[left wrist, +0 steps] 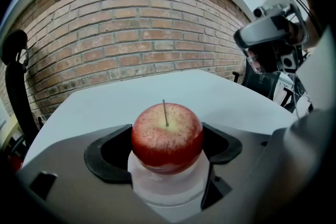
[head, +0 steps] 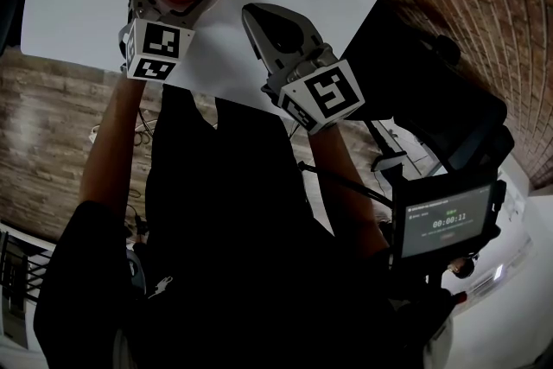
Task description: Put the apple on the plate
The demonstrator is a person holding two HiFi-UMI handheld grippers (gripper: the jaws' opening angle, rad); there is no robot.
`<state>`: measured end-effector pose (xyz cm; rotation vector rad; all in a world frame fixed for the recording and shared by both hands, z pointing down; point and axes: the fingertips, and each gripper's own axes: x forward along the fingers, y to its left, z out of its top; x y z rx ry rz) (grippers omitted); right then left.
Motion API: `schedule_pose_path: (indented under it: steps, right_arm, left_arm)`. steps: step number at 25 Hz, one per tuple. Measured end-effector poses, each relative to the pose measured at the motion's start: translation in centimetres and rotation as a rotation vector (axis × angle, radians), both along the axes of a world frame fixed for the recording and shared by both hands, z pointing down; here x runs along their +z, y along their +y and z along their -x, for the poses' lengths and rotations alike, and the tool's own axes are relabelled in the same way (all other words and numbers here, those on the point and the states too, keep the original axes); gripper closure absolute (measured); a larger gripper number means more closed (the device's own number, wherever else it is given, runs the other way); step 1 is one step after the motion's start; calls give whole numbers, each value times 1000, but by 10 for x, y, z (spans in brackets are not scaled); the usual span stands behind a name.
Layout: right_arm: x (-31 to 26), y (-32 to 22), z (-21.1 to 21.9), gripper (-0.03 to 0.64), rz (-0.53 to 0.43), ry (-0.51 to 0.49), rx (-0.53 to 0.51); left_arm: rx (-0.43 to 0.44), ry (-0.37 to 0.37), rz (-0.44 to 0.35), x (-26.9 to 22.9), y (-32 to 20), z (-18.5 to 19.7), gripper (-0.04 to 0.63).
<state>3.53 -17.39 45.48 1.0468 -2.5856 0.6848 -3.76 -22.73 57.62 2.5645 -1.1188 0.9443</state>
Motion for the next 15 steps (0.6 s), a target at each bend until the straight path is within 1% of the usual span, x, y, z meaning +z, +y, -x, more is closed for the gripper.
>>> schedule_pose_path:
  steps: [9, 15]
  right_arm:
    - [-2, -3, -1, 614, -15, -6, 6]
    - [-2, -3, -2, 614, -15, -3, 7]
  left_arm:
    - [5, 6, 19, 3, 0, -2, 189]
    - [7, 2, 14, 1, -3, -2, 187]
